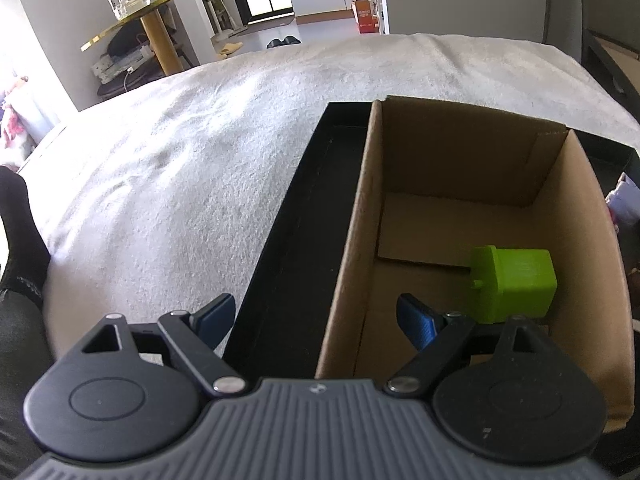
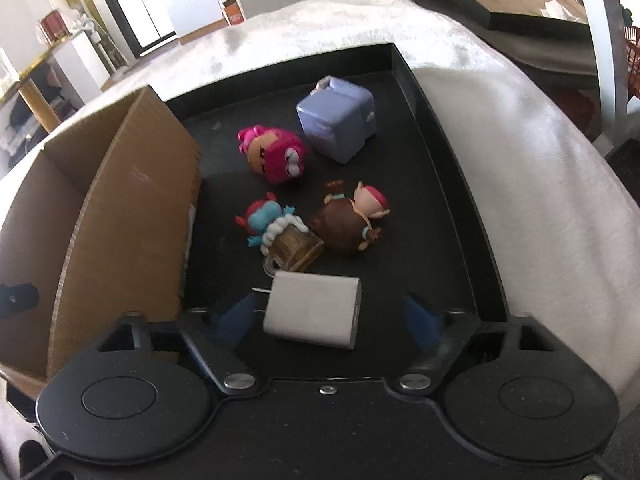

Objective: Organize rigid objects
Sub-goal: 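Move the right gripper to the white charger and grasp it, then lift the white charger with the right gripper over the cardboard box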

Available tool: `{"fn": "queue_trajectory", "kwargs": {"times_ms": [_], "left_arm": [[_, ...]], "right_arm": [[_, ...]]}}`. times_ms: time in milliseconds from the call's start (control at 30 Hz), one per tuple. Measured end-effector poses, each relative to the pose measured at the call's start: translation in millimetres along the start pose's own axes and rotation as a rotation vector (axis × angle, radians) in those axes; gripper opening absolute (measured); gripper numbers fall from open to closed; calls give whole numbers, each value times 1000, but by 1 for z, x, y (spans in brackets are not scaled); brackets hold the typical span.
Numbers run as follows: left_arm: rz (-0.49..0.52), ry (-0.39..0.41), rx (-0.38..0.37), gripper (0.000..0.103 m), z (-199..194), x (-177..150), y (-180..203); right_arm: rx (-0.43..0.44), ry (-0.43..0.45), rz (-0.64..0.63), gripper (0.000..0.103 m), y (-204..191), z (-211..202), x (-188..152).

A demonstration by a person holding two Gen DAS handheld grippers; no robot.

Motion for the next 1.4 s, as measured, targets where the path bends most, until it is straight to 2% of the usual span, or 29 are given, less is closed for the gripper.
{"fn": "queue_trajectory", "kwargs": {"times_ms": [33,67,200,300,533,767,1133,1333,1400], "left_arm": [[0,-4,0,87,1,-1,1],[0,-10,0,87,1,-1,2],[-18,-40,-18,87,0,-3,5],[9,-19,-21,87,-4,-1,8],[-19,1,-38,87,-7,1,1],[-55,16,-58,83,-5,-2,-7],[-132,12,-163,45,-1,-5,-16],[-135,27,-227,31,-3,-2,-11],[-126,23,-233,30,-1,-2,-9]], "right_arm": [[17,4,-1,50,-2,-1,0],[30,4,-1,48,-4,-2,0],[19,3,7,47,-2,-5,-1],[22,4,28,47,0,-6,1],[21,32,44,47,2,-18,13],[36,98,4,47,-19,-40,35],[65,184,-69,47,-59,-65,64],[64,207,-107,47,-78,-72,74],[63,216,-126,47,-85,-73,77]]}}
Point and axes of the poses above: each gripper's, at about its wrist camera, not at the fingertips, and z roughly the way its jaws point, y to its right, x to its top, the point moved 10 cm from there along z, roughly the way its jaws point, and after that the axes turned 5 degrees about x, right-handed, at the moved point
